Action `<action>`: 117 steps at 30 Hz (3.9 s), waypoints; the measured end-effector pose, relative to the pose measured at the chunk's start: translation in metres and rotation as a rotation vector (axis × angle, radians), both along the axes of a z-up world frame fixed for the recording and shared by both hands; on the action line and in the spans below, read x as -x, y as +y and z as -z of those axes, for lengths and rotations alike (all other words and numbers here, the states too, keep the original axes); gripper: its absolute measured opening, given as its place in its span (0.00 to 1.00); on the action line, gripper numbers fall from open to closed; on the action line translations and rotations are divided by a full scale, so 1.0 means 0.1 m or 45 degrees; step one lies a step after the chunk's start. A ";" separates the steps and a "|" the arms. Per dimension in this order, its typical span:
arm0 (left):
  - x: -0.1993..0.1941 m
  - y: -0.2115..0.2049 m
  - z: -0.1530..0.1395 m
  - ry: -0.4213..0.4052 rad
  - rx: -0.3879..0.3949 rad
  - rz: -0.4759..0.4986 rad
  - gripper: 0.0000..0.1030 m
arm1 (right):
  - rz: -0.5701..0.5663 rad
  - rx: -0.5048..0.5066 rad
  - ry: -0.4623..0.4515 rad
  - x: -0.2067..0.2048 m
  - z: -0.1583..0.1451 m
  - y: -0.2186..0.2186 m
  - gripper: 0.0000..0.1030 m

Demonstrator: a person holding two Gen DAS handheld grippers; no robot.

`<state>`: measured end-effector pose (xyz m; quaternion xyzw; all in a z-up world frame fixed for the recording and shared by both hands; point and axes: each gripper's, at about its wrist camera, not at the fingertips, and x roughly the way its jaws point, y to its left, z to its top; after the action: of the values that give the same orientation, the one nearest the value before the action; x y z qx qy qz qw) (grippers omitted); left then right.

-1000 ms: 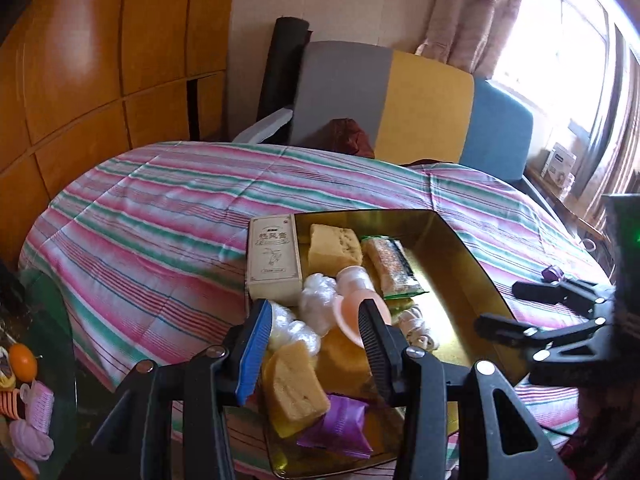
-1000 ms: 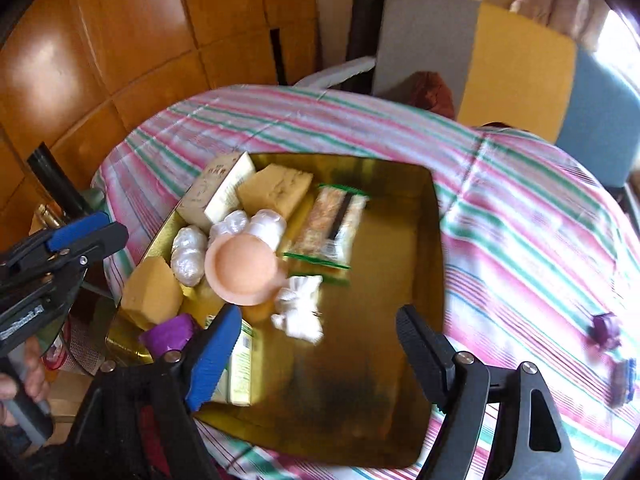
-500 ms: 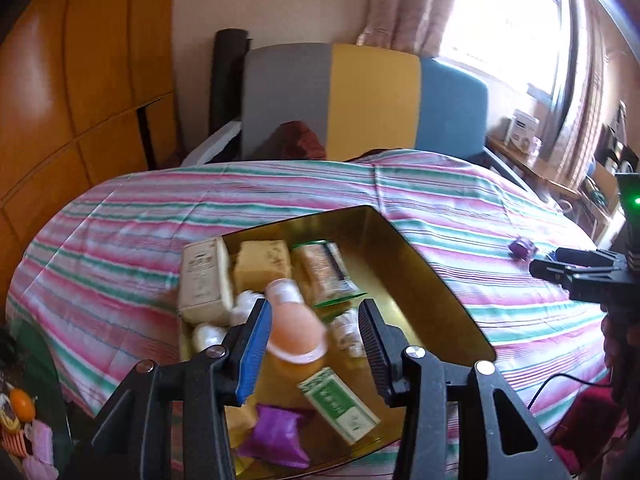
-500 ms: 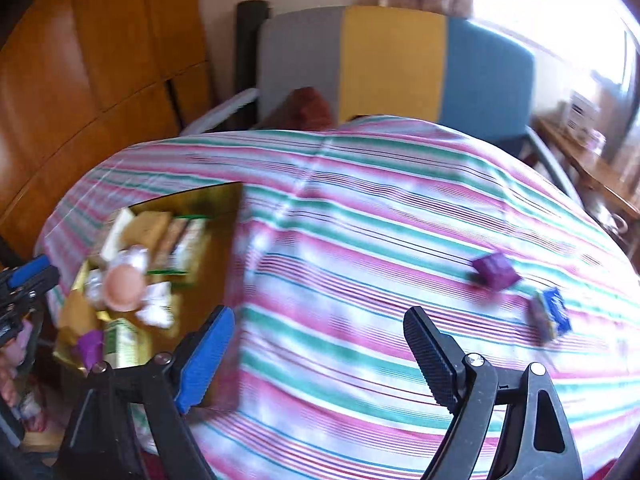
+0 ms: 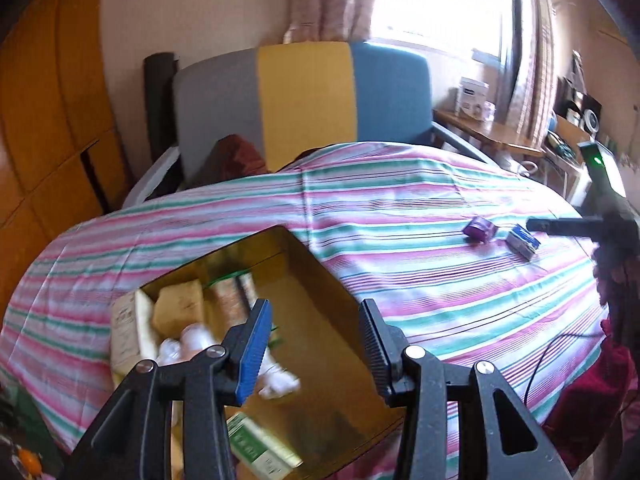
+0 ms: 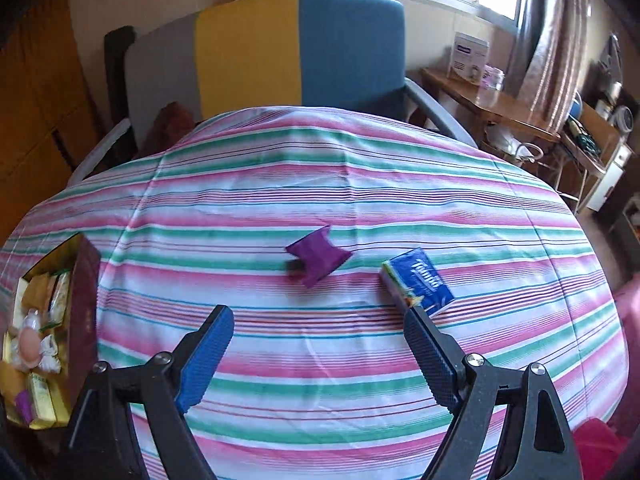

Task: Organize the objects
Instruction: 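Grasp the purple packet with the left tool while the right tool moves to the Tempo pack, then lift the purple packet with the left tool while the right tool grasps the Tempo tissue pack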

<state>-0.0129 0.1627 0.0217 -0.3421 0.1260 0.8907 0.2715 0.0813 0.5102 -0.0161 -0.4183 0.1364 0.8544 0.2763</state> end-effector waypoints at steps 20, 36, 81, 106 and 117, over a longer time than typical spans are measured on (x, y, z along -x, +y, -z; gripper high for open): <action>0.37 1.90 0.48 -0.446 -0.010 0.302 0.44 | 0.448 0.182 0.121 -0.42 0.40 1.07 0.85; 1.03 3.20 1.13 -0.936 -0.250 0.112 0.67 | 0.523 0.301 0.186 -0.58 0.43 1.21 0.86; -0.43 1.71 0.68 -0.250 0.022 0.388 0.33 | 0.301 0.123 -0.057 -0.11 0.69 1.00 0.87; -0.58 1.63 0.83 -0.268 0.060 0.447 0.33 | 0.208 0.071 -0.106 0.13 0.81 0.99 0.88; -0.60 1.64 0.83 -0.276 0.065 0.463 0.33 | 0.144 0.068 -0.108 0.28 0.86 0.95 0.87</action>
<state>0.0469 0.3262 -0.0616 -0.4143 0.1780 0.7816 0.4309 0.0536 0.6056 -0.1024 -0.4529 0.1708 0.8151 0.3182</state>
